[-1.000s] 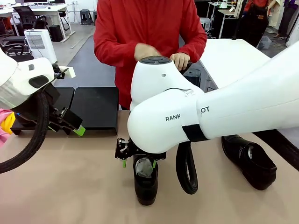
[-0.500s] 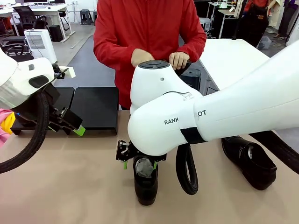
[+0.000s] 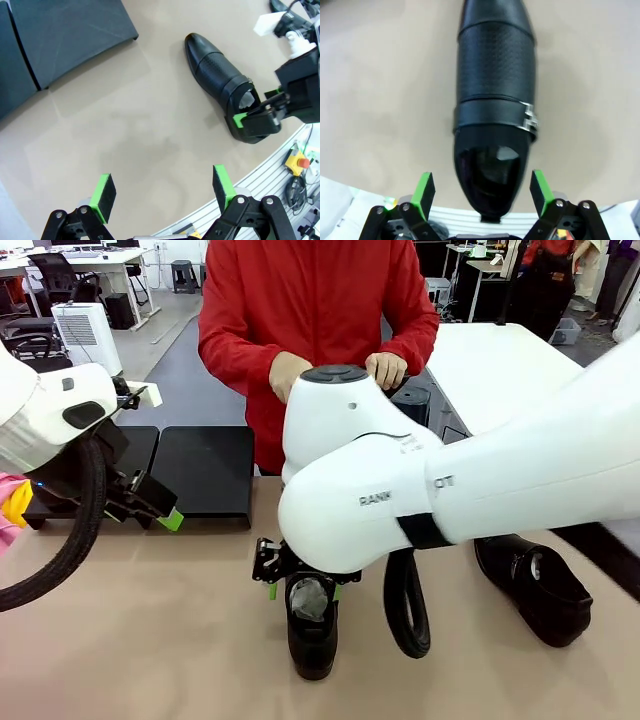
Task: Organize the shoes by placing them on the stand.
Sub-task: Place the Shoe from the middle of the table onto the Shoes Stand.
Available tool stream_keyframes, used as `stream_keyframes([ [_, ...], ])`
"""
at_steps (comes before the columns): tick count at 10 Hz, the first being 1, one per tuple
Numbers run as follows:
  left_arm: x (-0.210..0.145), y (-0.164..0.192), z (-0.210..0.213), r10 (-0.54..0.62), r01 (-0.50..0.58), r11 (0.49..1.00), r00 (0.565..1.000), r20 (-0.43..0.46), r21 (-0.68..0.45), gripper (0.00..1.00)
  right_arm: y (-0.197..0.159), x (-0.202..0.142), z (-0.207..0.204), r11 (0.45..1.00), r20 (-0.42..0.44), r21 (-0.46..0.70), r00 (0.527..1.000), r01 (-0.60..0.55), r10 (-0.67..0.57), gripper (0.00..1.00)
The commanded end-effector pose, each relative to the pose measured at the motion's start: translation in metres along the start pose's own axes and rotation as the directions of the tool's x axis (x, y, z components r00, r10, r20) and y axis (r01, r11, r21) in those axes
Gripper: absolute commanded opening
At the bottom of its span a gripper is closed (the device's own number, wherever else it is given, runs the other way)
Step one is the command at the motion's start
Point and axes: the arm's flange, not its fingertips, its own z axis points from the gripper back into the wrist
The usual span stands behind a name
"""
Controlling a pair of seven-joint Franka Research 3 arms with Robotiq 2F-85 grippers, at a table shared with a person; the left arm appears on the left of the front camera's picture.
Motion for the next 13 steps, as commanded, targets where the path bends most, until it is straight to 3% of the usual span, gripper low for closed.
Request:
stream_keyframes([
  [1, -0.003, -0.034, -0.017, 0.036, -0.037, 0.999, 0.999, 0.04, 0.034, 1.0, -0.048, -0.017, 0.041, 0.996, 0.063, 0.003, 0.994, 0.092, -0.092, 1.0],
  [3, -0.014, -0.064, -0.056, 0.108, -0.112, 0.991, 0.992, 0.06, 0.079, 1.0, -0.098, -0.014, 0.064, 0.97, 0.134, 0.039, 0.961, 0.239, -0.242, 1.0],
  [7, -0.01, -0.077, -0.141, 0.203, -0.197, 0.975, 0.978, -0.053, 0.098, 1.0, -0.155, -0.006, 0.049, 0.861, 0.094, 0.089, 0.857, 0.5, -0.507, 1.0],
  [8, -0.01, -0.082, -0.15, 0.204, -0.197, 0.975, 0.977, -0.067, 0.099, 1.0, -0.145, -0.002, 0.063, 0.931, 0.12, 0.045, 0.923, 0.362, -0.365, 1.0],
  [13, -0.015, -0.113, -0.155, 0.266, -0.25, 0.96, 0.953, -0.144, 0.124, 1.0, -0.145, -0.002, 0.063, 0.931, 0.12, 0.045, 0.923, 0.362, -0.365, 1.0],
])
